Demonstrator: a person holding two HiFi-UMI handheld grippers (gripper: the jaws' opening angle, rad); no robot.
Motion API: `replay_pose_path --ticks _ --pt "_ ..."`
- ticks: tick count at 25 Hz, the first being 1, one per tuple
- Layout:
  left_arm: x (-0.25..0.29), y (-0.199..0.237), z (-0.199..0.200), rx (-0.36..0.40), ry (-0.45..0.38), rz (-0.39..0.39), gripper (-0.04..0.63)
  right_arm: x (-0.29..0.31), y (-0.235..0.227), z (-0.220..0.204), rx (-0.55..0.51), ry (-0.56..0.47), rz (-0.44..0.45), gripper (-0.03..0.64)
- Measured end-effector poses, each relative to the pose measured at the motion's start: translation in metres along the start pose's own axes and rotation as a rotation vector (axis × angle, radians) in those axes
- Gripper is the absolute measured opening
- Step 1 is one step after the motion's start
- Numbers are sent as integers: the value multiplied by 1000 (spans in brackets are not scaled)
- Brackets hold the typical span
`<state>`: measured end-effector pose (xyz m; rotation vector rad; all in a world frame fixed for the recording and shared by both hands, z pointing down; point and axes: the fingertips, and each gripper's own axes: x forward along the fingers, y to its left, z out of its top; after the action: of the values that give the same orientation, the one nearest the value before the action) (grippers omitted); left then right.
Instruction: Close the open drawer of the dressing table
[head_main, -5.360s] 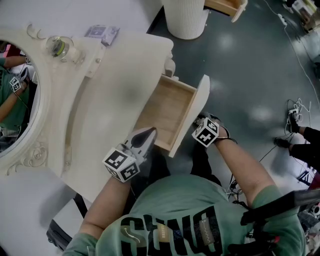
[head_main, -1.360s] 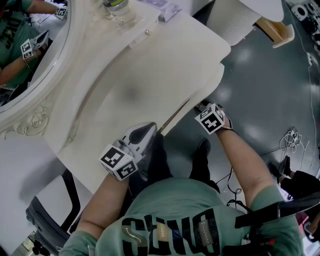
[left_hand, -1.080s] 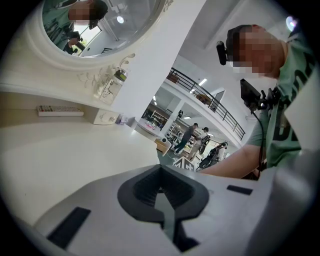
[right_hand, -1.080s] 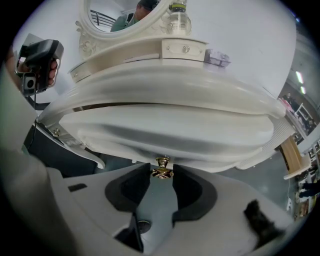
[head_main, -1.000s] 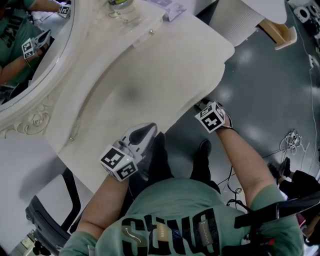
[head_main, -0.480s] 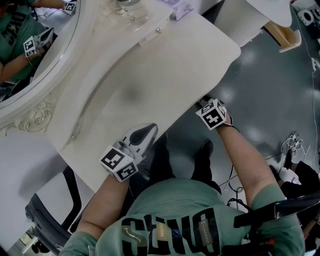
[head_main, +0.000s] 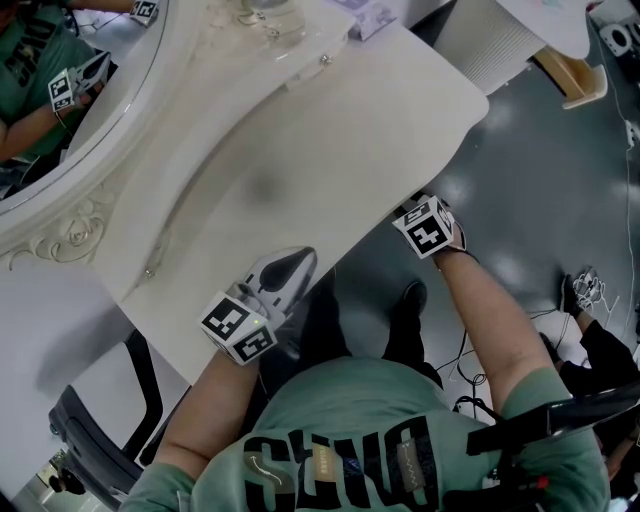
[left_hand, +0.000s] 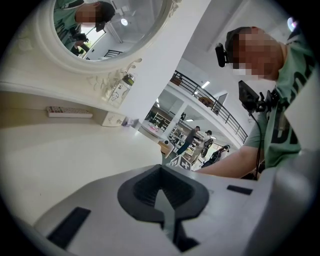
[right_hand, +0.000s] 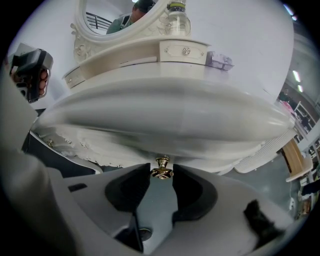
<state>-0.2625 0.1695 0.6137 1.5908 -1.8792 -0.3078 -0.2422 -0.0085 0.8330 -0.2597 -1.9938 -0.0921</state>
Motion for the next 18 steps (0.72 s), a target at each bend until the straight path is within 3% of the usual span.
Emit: replay_pose_path --ticks 18 --pt "-2 3 1 -14 -15 8 -3 6 0 5 0 32 14 146"
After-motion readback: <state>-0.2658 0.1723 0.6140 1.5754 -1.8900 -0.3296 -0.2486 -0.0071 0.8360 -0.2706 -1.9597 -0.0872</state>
